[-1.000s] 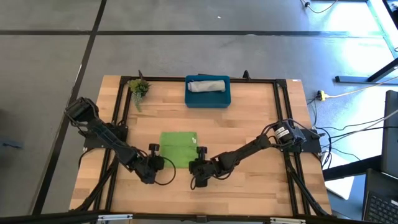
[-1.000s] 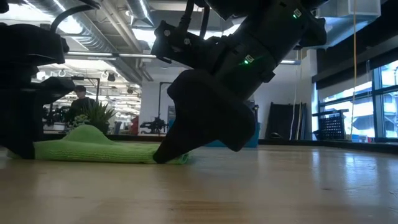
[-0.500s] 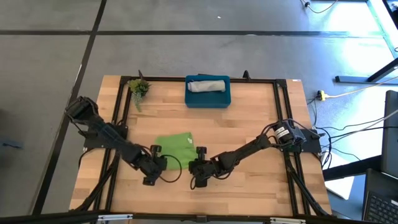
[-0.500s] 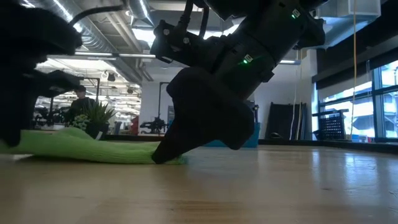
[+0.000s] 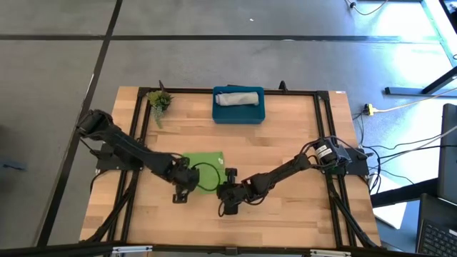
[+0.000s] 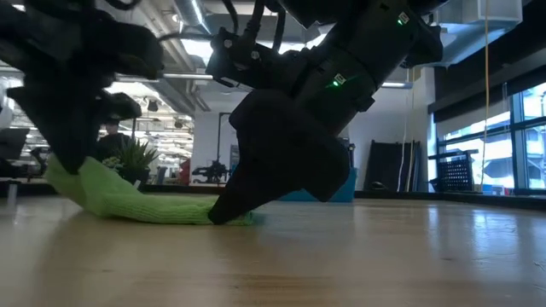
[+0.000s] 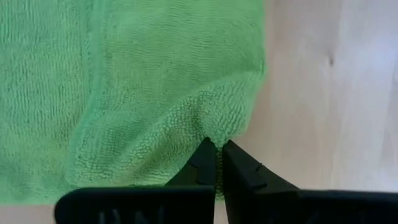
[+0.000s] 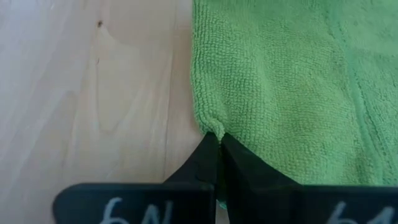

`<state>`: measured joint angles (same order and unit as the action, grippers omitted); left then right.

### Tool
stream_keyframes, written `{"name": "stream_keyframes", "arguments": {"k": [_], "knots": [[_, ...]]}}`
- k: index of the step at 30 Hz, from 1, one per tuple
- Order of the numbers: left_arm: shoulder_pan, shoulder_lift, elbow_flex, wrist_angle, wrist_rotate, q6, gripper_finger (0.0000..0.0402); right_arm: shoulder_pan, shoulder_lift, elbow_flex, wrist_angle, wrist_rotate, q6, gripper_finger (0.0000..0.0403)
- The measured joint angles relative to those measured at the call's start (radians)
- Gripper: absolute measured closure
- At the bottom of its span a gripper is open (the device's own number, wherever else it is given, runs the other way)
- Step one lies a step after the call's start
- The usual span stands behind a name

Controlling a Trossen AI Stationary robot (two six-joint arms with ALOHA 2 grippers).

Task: Roll microfiber towels into tight, uniform cylinder then place into a basket
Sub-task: Roll the green microfiber cloth

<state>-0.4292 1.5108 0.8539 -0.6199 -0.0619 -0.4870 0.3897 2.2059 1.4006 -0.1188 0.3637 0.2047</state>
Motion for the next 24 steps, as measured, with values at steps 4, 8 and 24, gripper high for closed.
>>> {"name": "stream_keyframes", "arguments": {"k": [4,8,24], "knots": [[0.058,0.0,0.0,0.0,0.003,0.025,0.0401,0.0,0.0,0.0,0.0,0.0,-0.001,0.0393],[0.099,-0.001,0.0,0.001,0.0,0.073,0.04,0.0,0.0,0.0,0.0,0.0,-0.001,0.0393],[0.198,-0.002,0.002,0.004,-0.154,0.161,0.04,0.0,0.0,0.0,-0.001,-0.005,-0.002,0.0393]]}}
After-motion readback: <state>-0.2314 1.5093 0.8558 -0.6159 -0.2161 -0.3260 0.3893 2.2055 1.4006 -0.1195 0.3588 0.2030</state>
